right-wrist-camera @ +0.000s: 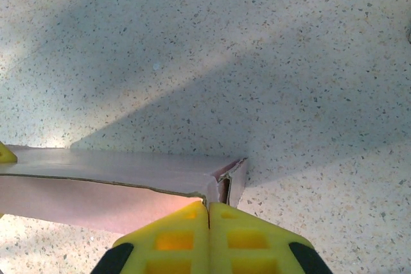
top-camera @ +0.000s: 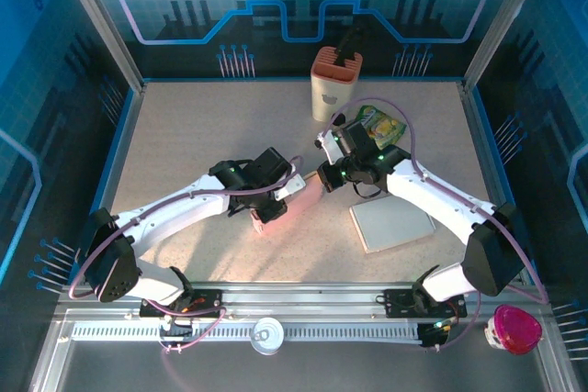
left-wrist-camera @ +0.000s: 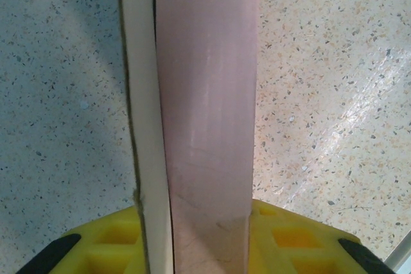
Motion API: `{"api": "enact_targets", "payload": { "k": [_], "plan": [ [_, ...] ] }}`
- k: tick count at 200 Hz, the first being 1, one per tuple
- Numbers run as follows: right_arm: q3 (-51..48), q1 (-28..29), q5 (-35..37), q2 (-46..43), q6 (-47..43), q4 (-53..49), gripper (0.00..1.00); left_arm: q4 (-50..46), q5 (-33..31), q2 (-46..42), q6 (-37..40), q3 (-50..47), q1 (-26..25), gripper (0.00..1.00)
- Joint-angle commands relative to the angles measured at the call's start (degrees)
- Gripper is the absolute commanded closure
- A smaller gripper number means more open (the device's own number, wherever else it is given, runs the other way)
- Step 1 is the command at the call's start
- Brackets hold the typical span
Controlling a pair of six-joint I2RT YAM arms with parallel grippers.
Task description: Fold the paper box
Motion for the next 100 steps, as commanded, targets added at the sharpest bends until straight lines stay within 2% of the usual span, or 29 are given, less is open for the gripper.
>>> {"api": "enact_targets", "payload": {
  "k": [1, 100],
  "plan": [
    [-2.0, 0.8, 1.7, 0.3, 2.2, 0.2, 1.00, -2.2, -3.5, -0.8, -1.2, 0.6, 1.6, 0.69],
    [-6.2, 3.1, 6.8, -0.3, 5.7, 5.5, 1.00, -1.5, -4.7, -1.5, -1.9, 0.4, 2.4, 0.59]
  ]
}}
